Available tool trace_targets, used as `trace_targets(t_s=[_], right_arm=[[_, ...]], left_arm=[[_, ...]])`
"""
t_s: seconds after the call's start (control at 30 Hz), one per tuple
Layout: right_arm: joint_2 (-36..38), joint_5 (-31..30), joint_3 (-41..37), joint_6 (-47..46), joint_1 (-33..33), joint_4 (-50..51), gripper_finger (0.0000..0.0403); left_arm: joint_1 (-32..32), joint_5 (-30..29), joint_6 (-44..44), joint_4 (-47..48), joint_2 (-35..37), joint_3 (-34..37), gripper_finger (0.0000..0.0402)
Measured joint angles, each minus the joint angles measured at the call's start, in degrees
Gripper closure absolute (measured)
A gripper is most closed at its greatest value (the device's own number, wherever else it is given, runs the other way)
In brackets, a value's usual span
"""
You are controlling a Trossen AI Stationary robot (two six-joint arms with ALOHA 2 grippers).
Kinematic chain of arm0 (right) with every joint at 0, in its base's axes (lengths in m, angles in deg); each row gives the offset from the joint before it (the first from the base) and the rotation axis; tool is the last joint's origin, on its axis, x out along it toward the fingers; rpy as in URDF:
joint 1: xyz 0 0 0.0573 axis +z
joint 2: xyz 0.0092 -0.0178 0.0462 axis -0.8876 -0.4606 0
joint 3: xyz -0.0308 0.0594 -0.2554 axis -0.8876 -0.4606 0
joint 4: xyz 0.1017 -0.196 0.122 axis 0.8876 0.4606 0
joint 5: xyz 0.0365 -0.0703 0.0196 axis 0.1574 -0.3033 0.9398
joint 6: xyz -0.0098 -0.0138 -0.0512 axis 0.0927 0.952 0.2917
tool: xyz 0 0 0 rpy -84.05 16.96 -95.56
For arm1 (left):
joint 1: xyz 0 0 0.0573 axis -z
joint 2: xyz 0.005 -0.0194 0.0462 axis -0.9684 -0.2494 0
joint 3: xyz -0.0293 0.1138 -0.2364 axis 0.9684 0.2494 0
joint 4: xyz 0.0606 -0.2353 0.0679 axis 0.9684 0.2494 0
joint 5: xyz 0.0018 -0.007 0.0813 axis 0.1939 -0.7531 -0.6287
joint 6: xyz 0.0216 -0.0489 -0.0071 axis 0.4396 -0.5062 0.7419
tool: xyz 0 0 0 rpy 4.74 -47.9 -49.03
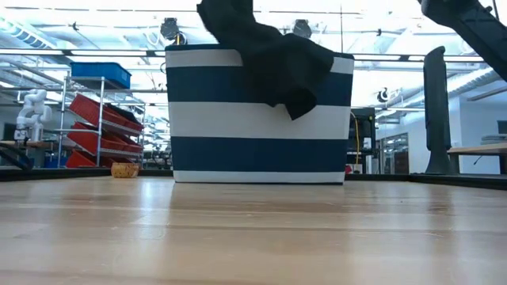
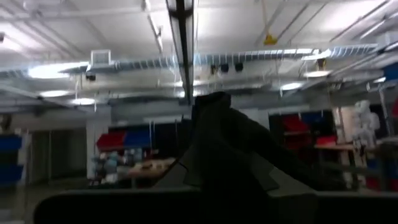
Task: Sort clothes
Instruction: Put the black sweatshirt into the blue laundry bin
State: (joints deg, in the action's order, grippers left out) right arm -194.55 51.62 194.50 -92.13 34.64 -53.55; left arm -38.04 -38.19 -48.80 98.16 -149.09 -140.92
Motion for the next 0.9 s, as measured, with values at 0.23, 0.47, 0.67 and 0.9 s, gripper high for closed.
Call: trace_targets(t_s=[0.23, 0.47, 0.67, 0.9], right_arm=[[2.5, 0.6, 0.0, 7.4, -3.2, 18.8, 0.0367], [6.3, -4.3, 0.0, 6.7, -7.3, 10.9, 0.0367], [7.6, -4.0, -0.1, 0.7, -9.0, -5.1, 0.0367], [10.1, -9.9, 0.5, -2.9, -11.3, -18.2, 0.0367]], left_arm=[[0.1, 0.6, -1.3, 0.1, 0.0, 0.0, 0.0202], [0.5, 1.0, -1.4, 0.2, 0.0, 0.0, 0.0202], [-0.3, 1.0, -1.4, 0.6, 0.0, 0.0, 0.0202], [-1.3, 0.8, -1.4, 0.6, 0.7, 0.0, 0.0202]])
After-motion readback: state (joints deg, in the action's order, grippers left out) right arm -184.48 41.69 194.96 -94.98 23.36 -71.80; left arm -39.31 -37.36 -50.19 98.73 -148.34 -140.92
